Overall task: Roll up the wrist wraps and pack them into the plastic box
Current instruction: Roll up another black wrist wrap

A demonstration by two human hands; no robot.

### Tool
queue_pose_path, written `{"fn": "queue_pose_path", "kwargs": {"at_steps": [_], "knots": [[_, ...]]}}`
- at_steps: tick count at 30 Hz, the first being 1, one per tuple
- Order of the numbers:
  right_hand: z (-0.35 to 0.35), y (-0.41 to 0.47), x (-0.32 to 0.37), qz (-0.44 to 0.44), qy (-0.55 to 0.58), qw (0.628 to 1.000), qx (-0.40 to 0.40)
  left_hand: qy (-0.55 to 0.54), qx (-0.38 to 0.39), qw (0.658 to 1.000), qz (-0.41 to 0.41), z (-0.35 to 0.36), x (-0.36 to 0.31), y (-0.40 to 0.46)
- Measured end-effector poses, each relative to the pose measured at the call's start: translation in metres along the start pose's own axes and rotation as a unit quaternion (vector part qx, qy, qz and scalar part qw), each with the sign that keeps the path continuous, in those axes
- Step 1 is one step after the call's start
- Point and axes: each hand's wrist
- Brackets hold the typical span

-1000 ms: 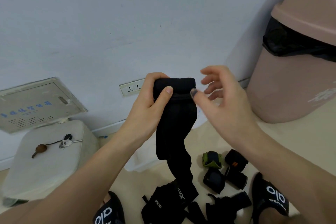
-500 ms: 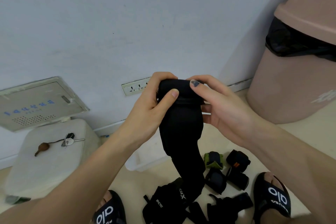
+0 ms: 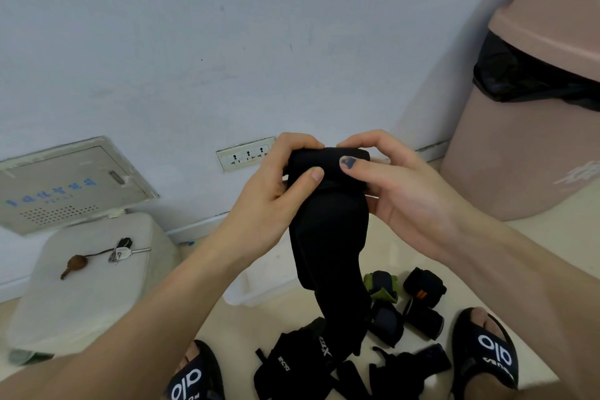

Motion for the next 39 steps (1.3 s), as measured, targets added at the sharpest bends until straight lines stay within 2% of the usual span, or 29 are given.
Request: {"fn": "queue_pose_path", "kwargs": {"at_steps": [6,9,11,14,17,22,26,30,35,39], "knots": [[-0.001,0.0,-0.002,-0.054,-0.019,0.998,-0.016,-0.111,0.002,0.991,-0.075,0.002,0.004,0.003],[0.0,0.001,-0.006,-0.083,-0.059,0.994,-0.026,-0.18,-0.016,0.973,-0.141,0.006,0.001,0.007],[-0.001,0.002,-0.008,-0.103,-0.091,0.99,-0.03,-0.195,-0.038,0.964,-0.176,0.01,-0.001,0.008],[-0.001,0.0,-0.008,-0.129,-0.137,0.982,-0.021,-0.205,-0.028,0.955,-0.212,0.011,0.001,0.007],[-0.002,0.0,-0.008,-0.12,-0.142,0.983,-0.015,-0.227,-0.028,0.951,-0.209,0.007,0.001,0.007],[0.0,0.004,-0.007,-0.036,-0.118,0.992,-0.006,-0.215,-0.008,0.961,-0.171,0.004,0.0,0.005],[0.004,0.005,-0.01,-0.055,-0.16,0.985,-0.036,-0.2,-0.009,0.966,-0.163,0.004,0.003,0.005],[0.003,0.005,-0.011,-0.077,-0.137,0.987,-0.019,-0.174,-0.013,0.972,-0.158,0.004,0.005,0.007],[0.0,0.006,-0.011,-0.104,-0.134,0.985,-0.008,-0.144,-0.008,0.97,-0.194,0.008,0.008,0.007],[-0.001,0.006,-0.01,-0.102,-0.135,0.986,0.0,-0.165,-0.023,0.967,-0.192,0.007,0.007,0.007]]}}
Point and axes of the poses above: each hand's wrist, its own y-axis towards the middle knuckle, its own z-axis out of the palm, x = y × z, and after that the axes turned 7 degrees about -x, right-handed
